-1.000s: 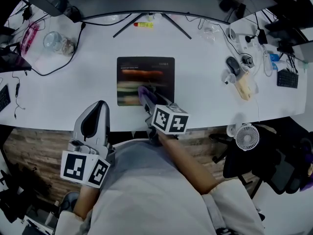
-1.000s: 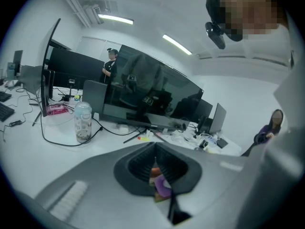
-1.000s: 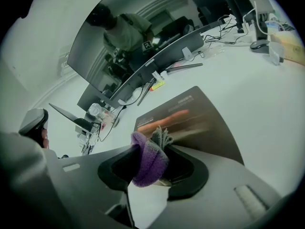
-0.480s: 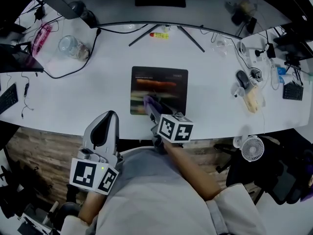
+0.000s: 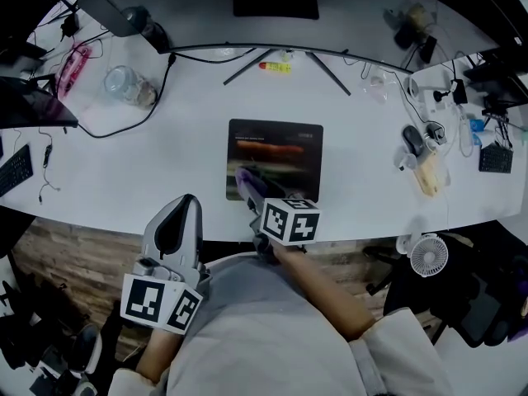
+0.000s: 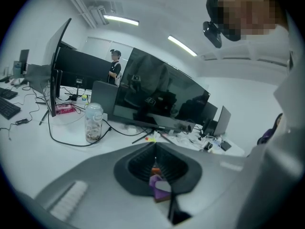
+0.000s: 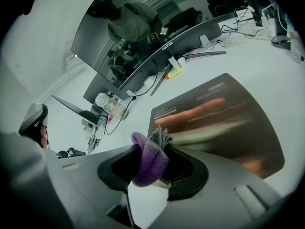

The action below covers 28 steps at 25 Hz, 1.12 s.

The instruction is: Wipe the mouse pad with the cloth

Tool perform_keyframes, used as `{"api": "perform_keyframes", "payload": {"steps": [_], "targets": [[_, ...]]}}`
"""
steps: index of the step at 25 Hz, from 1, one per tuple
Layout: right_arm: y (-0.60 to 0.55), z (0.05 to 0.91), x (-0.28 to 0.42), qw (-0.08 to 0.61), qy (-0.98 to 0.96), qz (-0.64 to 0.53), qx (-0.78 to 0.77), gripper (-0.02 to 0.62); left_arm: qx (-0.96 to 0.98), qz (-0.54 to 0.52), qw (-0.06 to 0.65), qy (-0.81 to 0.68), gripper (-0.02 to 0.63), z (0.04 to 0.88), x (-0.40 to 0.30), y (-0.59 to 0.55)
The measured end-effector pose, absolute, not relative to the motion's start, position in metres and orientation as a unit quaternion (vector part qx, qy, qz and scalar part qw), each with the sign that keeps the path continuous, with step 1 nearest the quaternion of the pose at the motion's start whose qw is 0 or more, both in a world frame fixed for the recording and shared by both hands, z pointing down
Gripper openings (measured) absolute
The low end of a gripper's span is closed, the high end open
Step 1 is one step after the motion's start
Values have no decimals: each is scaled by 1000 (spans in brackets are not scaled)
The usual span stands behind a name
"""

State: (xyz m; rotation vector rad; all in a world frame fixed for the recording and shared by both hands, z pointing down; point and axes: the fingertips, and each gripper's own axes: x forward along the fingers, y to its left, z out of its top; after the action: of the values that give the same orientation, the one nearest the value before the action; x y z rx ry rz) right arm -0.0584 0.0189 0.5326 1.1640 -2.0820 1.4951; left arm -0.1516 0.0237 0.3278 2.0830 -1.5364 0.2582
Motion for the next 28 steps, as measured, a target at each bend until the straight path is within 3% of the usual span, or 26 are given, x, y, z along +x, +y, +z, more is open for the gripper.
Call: {"api": "perform_keyframes", "payload": {"steps": [17, 28], "targets": [[14, 524, -67, 131, -733, 547, 382, 158, 778, 120, 271, -554, 0, 331, -151, 20], [-2, 493, -25, 118, -761, 499, 397, 156, 794, 124, 267, -531, 0, 330, -128, 15]]}}
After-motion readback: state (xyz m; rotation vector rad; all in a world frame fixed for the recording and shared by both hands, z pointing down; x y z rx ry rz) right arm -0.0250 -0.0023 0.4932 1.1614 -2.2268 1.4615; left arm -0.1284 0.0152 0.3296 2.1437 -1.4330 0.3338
